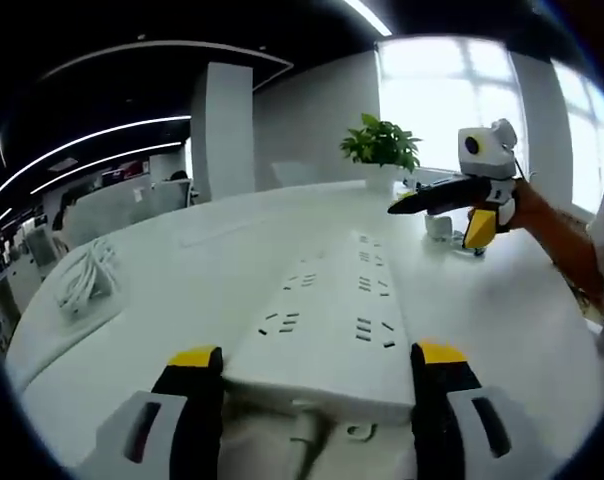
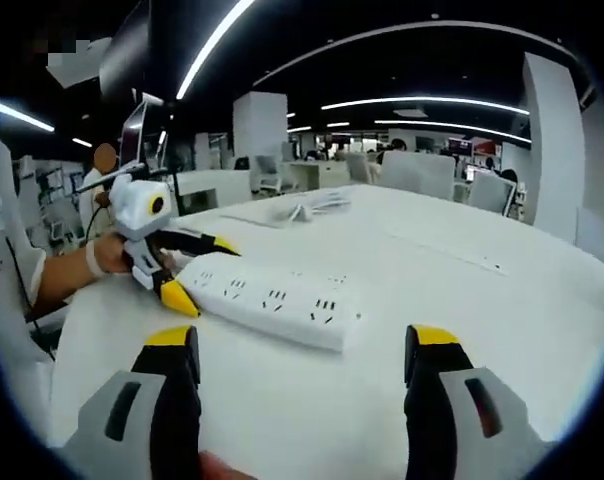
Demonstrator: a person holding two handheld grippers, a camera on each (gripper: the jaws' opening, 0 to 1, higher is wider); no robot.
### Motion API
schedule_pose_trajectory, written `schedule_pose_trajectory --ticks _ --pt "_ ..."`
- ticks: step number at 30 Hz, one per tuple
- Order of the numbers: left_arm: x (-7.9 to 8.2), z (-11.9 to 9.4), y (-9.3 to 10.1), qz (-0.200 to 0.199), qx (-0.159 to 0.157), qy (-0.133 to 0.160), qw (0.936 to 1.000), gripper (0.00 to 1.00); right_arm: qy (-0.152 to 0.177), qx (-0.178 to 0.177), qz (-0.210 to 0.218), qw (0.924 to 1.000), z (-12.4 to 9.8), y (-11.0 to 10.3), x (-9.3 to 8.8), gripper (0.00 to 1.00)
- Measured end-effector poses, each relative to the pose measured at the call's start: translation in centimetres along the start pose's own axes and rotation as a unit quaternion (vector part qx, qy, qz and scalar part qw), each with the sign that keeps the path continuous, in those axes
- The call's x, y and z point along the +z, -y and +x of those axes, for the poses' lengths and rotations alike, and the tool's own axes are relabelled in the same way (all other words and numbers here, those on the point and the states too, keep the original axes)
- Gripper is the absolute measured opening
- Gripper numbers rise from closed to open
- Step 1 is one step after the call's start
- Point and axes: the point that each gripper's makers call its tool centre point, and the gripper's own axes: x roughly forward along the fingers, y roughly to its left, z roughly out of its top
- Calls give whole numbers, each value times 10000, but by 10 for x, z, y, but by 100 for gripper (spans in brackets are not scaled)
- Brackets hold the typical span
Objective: Straighten the power strip on the desk, plug the charger into it
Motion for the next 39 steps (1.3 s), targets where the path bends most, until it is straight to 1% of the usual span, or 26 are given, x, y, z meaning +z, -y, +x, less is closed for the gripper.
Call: schedule_pose_trajectory --ticks 4,5,7,9,11,12,13,14,15,17,19,20,22,25,28,30,33,39 --pt "0 0 0 -9 12 6 10000 78 2 -18 -52 10000 5 9 5 82" --pt "0 0 0 -6 14 11 10000 78 17 21 -138 9999 7 10 7 82" --pt "0 0 0 -2 10 17 10000 78 -73 125 -274 9995 10 11 7 82" --pt "0 0 0 -2 9 22 10000 78 -171 325 -465 9982 15 9 3 82" --pt "0 0 1 1 10 30 10000 78 -152 424 -456 9979 21 10 1 81" --pt "0 0 1 1 9 33 10000 78 -85 540 -424 9976 25 9 0 81" --pt "0 0 1 1 10 35 10000 78 71 644 -323 9974 28 7 1 81" --pt "1 1 1 -6 10 41 10000 78 120 651 -205 9976 31 9 -1 80" --pt "1 1 2 -4 9 43 10000 78 94 624 -211 9978 33 12 -5 79" --pt "1 2 2 -1 7 47 10000 78 170 628 -225 9976 38 13 -9 78" --pt "1 2 2 5 1 59 10000 78 209 724 -233 9969 43 12 -10 77" --pt "1 2 2 7 -3 60 10000 78 216 738 -343 9964 45 11 -10 76" --pt "1 3 2 6 -9 60 10000 78 108 707 -626 9955 47 13 -11 76" --pt "1 4 2 9 -17 70 10000 78 -20 738 -808 9940 51 14 -15 75" --pt "1 4 2 14 -19 74 10000 78 -72 760 -914 9929 55 15 -17 71" --pt "1 4 2 14 -21 75 10000 78 13 769 -1025 9917 56 13 -15 65" --pt "1 5 2 20 -29 82 10000 78 -57 856 -1046 9908 58 8 -19 60" --pt "1 5 2 34 -46 101 9999 78 -52 919 -1177 9888 59 5 -20 57"
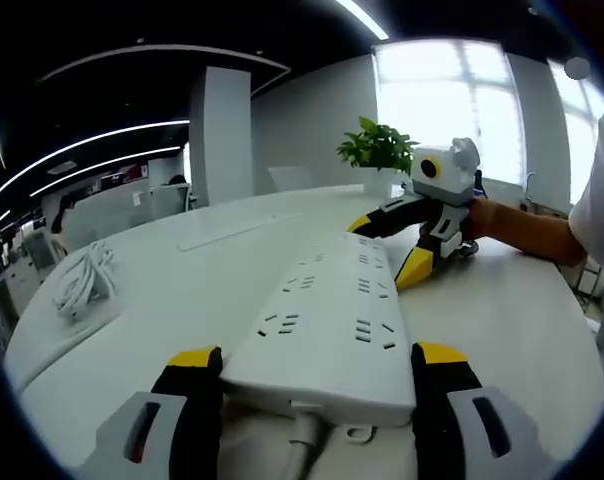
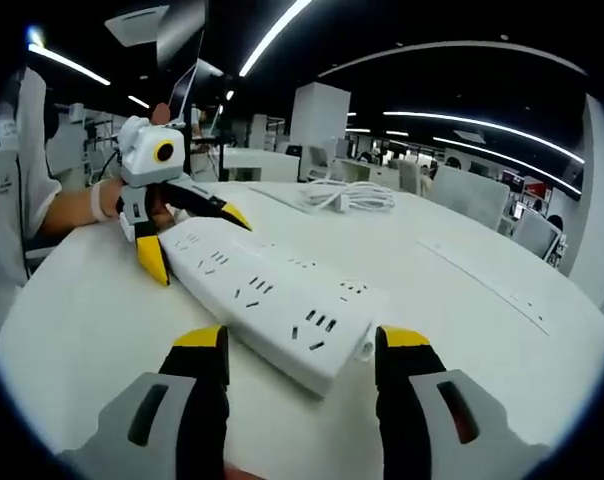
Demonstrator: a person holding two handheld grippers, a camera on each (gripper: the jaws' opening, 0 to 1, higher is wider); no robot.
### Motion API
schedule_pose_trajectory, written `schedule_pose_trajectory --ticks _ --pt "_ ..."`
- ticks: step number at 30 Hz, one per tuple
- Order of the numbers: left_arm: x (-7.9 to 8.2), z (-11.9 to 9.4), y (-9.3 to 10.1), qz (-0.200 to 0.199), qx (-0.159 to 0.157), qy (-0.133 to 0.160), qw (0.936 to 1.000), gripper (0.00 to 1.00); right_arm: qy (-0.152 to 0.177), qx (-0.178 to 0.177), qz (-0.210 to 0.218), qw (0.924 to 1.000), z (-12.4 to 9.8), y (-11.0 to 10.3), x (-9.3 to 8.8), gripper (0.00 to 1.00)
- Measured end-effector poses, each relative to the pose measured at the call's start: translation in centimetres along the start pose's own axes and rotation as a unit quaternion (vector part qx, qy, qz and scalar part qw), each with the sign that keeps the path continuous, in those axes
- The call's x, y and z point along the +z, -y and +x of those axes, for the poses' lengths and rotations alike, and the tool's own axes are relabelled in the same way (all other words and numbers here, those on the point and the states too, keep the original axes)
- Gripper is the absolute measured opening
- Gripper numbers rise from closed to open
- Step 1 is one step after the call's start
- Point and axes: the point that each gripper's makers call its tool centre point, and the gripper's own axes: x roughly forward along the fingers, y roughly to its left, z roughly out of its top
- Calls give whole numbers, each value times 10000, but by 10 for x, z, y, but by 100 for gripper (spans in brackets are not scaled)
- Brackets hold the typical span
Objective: Straighten the power strip on the desk, plug the charger into it
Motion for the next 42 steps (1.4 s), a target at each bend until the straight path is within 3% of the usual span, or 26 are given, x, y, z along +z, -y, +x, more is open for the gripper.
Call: schedule_pose_trajectory --ticks 42 --pt "2 -1 2 100 -226 56 9997 77 -142 -98 86 9998 -5 -6 2 55"
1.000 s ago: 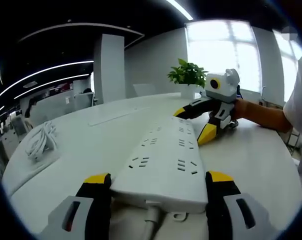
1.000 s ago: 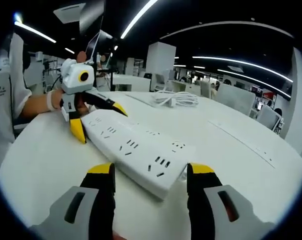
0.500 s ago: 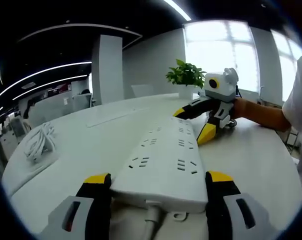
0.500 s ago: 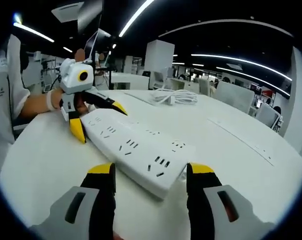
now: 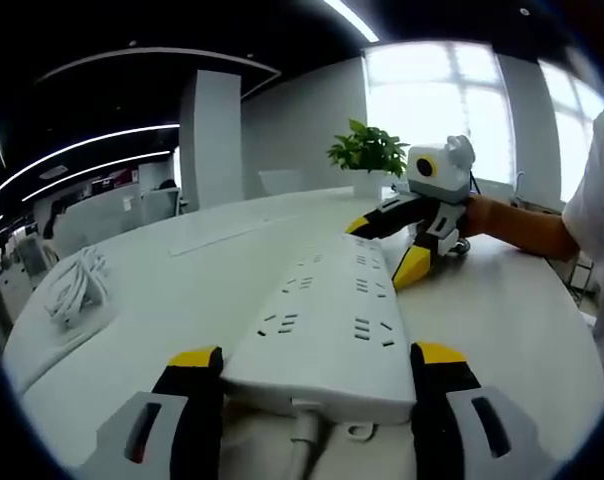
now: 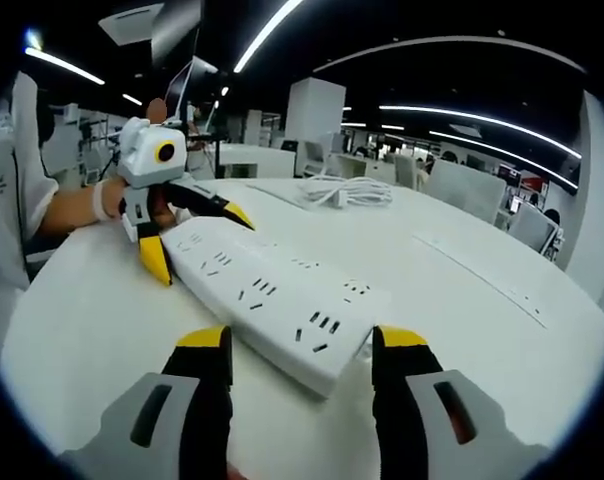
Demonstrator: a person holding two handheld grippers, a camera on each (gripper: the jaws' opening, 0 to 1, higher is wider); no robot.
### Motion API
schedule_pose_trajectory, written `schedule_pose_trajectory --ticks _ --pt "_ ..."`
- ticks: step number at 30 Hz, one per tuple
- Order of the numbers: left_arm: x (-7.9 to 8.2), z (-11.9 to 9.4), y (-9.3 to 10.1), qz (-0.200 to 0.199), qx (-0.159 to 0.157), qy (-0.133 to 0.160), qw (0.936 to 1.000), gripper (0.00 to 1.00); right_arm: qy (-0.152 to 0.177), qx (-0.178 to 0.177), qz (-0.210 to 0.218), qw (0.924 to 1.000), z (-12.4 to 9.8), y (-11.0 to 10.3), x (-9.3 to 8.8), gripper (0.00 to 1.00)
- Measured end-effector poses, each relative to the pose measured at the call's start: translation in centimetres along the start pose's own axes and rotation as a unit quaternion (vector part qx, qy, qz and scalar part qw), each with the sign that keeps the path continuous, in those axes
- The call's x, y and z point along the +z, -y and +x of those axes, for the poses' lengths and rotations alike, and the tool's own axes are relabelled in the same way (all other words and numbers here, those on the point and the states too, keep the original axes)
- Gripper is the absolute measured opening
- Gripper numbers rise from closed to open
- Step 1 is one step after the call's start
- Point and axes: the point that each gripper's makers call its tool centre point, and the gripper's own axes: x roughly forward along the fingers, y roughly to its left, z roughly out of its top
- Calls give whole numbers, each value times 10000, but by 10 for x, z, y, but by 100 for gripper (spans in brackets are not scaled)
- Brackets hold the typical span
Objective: Straighten the power strip on the desk, plug the charger into it
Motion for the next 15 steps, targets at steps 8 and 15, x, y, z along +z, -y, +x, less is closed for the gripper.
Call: schedule_pose_trajectory --ticks 8,15 --pt "1 0 0 41 -125 -10 9999 77 -42 -18 50 10000 -3 0 0 54" --pt "1 2 0 44 -206 -6 9998 77 -56 -53 91 9999 -4 1 -1 53"
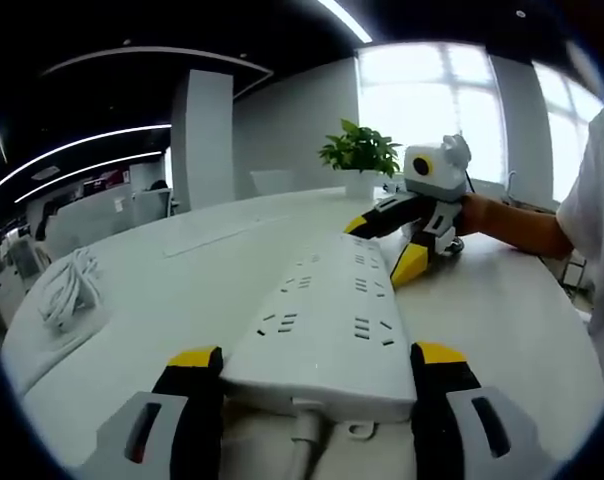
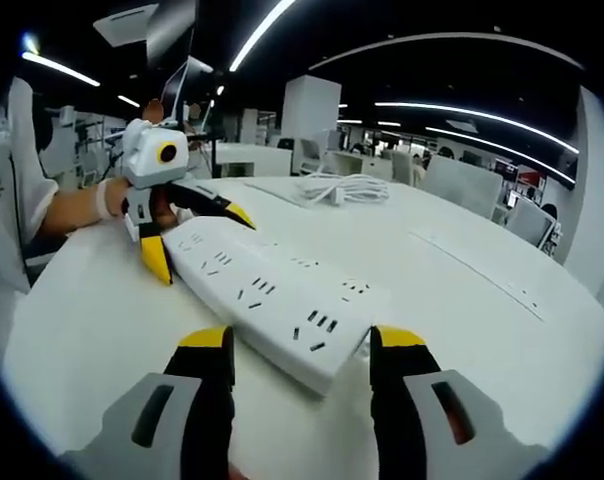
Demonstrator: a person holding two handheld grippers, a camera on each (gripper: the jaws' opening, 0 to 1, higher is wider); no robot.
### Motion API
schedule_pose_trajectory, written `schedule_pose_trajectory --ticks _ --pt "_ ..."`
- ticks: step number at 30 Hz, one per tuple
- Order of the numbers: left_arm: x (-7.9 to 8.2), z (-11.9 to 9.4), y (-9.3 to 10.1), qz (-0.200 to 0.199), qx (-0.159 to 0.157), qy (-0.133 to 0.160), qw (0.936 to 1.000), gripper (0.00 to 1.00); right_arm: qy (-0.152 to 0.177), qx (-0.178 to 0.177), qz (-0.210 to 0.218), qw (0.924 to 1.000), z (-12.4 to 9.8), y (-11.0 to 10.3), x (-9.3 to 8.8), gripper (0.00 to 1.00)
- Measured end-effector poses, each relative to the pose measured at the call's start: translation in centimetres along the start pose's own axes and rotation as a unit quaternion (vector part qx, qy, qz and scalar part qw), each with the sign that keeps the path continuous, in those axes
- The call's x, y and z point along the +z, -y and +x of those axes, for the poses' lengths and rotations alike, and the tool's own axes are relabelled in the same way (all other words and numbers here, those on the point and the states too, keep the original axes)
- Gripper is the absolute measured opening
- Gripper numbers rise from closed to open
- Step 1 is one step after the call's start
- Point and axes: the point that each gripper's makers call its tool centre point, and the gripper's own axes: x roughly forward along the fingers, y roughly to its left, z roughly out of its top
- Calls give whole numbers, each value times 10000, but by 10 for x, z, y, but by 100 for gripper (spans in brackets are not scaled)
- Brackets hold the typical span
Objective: Straighten the power strip on the desk, plug the charger into it
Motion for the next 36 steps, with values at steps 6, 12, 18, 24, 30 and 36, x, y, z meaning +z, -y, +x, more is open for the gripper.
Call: schedule_pose_trajectory --ticks 6,12,18,24,30,36 --pt "0 1 0 20 -47 1 10000 77 1 -38 24 10000 -1 0 -1 53" --pt "0 1 1 41 -174 -21 9998 77 23 -67 58 10000 -3 0 -1 53" --pt "-1 2 2 44 -259 -34 9997 78 55 -91 72 9999 -3 0 -2 53" --pt "-1 2 2 49 -273 -32 9996 78 83 -139 116 9998 -4 -1 -3 52" --pt "-1 3 2 72 -329 -41 9994 78 84 -178 211 9996 -7 -1 -3 51" --pt "-1 3 3 110 -417 -47 9991 78 78 -256 278 9993 -10 -3 -4 51"
